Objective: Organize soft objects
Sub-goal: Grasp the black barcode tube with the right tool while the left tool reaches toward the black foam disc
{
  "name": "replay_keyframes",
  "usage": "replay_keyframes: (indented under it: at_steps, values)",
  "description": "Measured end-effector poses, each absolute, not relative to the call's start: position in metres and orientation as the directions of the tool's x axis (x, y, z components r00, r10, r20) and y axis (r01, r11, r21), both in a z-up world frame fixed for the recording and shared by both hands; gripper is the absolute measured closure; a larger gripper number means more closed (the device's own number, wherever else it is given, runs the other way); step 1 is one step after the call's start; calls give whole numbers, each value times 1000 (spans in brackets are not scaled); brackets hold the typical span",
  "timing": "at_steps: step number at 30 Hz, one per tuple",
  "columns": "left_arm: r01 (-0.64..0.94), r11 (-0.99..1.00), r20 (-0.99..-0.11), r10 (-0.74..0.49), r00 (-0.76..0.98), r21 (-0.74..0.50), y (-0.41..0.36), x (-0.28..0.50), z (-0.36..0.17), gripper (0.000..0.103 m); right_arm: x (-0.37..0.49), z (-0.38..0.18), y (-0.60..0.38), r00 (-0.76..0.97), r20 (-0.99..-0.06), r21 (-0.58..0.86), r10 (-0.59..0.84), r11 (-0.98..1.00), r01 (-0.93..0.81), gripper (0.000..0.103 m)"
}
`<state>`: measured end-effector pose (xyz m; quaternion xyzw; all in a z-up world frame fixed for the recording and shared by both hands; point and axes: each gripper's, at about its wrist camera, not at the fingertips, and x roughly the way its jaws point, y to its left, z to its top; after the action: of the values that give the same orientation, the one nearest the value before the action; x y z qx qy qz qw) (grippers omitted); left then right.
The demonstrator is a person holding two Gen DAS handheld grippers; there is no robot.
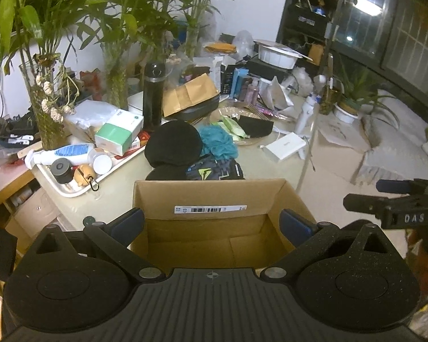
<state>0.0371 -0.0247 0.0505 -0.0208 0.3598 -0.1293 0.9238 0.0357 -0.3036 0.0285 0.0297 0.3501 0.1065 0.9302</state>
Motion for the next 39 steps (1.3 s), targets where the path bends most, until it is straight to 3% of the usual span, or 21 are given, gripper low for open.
replay_keyframes:
  at_steps: [7,22,30,39]
  values:
    - [226,972,-660,-206,723,-56,-18,45,47,0,49,21,-309,720,-650,158,241,970,-183,0]
    - [182,975,-616,-219,756,-124,25,71,38,0,114,-9,-320,689,-692,117,213,976,-184,0]
    - [160,977,-606,-211,767,-138,42,87,31,0,146,-23,-332,656,-682,258,323,946,-197,0]
    - [153,980,-579,-197,791,-126,47,102,26,0,188,-45,-341,649,-681,299,340,938,-177,0]
